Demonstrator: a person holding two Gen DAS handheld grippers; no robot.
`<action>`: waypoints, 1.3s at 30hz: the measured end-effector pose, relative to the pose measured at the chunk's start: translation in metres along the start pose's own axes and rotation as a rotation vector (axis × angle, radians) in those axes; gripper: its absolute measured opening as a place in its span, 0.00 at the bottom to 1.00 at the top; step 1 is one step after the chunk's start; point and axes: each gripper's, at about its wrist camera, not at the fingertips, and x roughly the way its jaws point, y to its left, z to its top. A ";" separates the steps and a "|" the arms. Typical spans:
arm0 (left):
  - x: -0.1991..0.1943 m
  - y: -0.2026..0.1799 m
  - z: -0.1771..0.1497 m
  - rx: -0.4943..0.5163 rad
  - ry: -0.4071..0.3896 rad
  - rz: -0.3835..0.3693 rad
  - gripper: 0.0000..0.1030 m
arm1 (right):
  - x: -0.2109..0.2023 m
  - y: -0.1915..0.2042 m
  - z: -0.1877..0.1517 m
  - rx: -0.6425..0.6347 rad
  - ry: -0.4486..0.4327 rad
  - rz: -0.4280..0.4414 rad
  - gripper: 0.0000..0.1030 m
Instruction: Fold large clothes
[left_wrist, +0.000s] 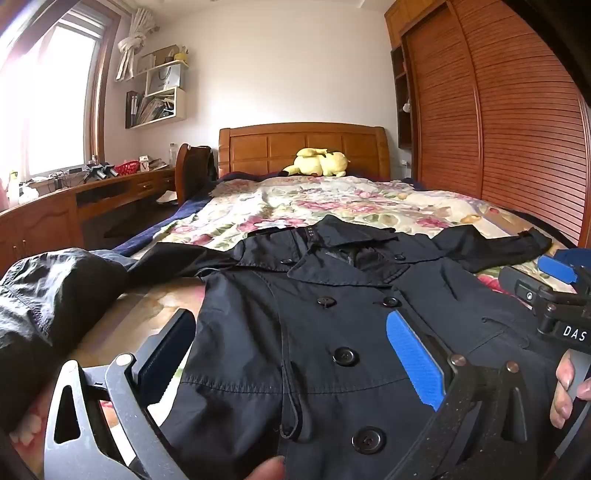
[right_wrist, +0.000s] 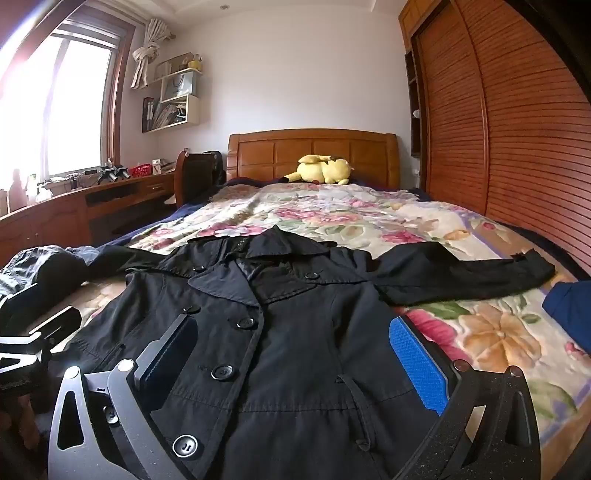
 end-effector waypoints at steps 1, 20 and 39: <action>0.000 0.000 0.000 -0.001 0.001 0.000 1.00 | 0.000 0.000 0.000 0.000 -0.002 -0.001 1.00; 0.000 0.000 0.000 -0.004 0.005 -0.002 1.00 | 0.000 0.000 0.000 0.001 -0.004 -0.008 1.00; 0.000 0.000 0.000 -0.006 0.005 -0.002 1.00 | 0.000 0.001 0.000 -0.002 -0.004 -0.007 1.00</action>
